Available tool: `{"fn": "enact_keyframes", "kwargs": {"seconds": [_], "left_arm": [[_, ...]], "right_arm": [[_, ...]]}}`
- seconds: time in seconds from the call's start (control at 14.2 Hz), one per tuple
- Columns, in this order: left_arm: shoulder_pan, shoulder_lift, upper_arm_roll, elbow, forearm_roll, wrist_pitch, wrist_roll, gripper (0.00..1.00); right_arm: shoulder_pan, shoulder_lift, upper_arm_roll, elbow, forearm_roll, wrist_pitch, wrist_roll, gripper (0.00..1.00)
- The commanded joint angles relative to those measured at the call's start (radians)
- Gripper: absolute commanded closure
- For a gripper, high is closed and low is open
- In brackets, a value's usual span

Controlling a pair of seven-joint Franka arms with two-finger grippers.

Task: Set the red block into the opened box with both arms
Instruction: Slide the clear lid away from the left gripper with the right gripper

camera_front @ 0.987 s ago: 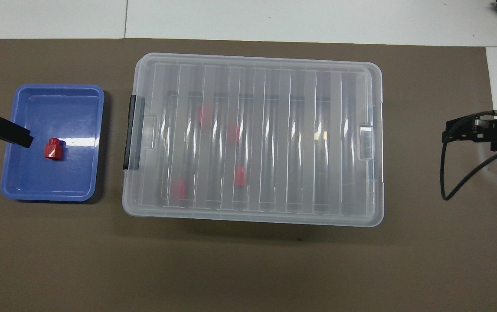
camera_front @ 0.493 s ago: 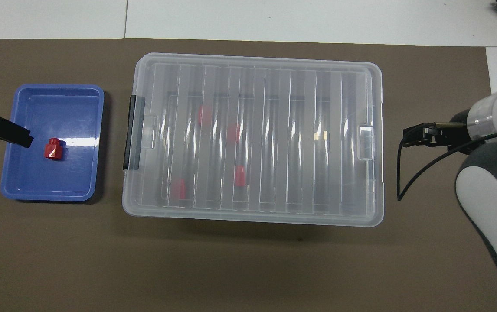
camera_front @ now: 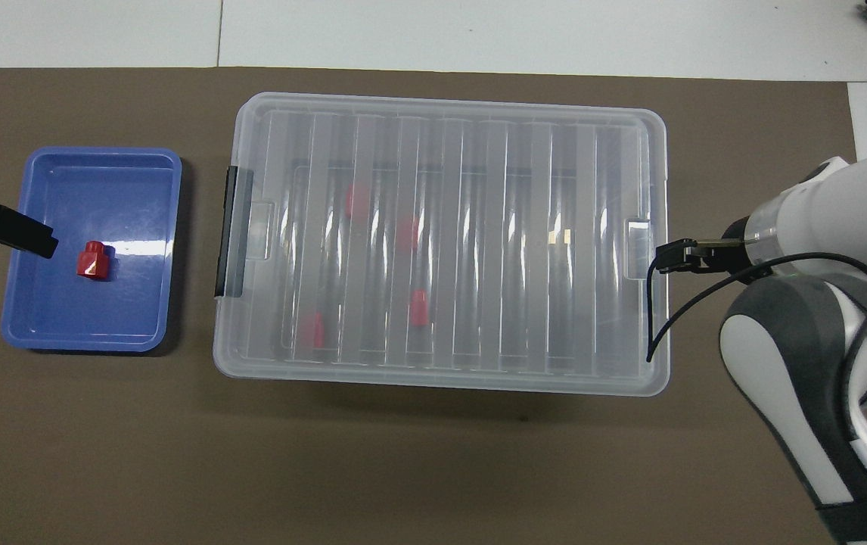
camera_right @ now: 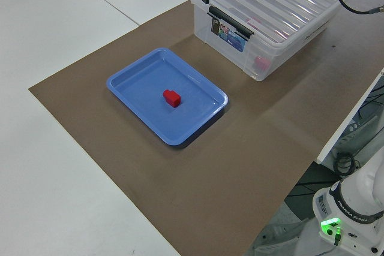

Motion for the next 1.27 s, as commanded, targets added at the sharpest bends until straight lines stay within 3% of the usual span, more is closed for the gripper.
{"fn": "enact_keyframes", "kwargs": {"seconds": [0.0,0.28,0.78,1.2], "left_arm": [[-0.004,-0.032,0.002,-0.034,0.015,0.0,-0.048,0.0],[-0.019,-0.032,0.001,-0.034,0.005,0.029,-0.248,0.0],[-0.014,-0.032,0.001,-0.034,0.003,0.051,-0.259,0.0],[-0.016,-0.032,0.001,-0.033,0.003,0.057,-0.279,0.0]], "right_arm": [[-0.01,-0.064,0.003,-0.101,0.003,0.034,-0.013,0.0],[-0.042,-0.068,0.0,-0.11,0.003,0.02,-0.053,0.0],[-0.185,-0.068,0.0,-0.109,0.003,-0.001,-0.068,0.0],[-0.287,-0.065,-0.002,-0.103,0.003,0.0,-0.191,0.0]]}}
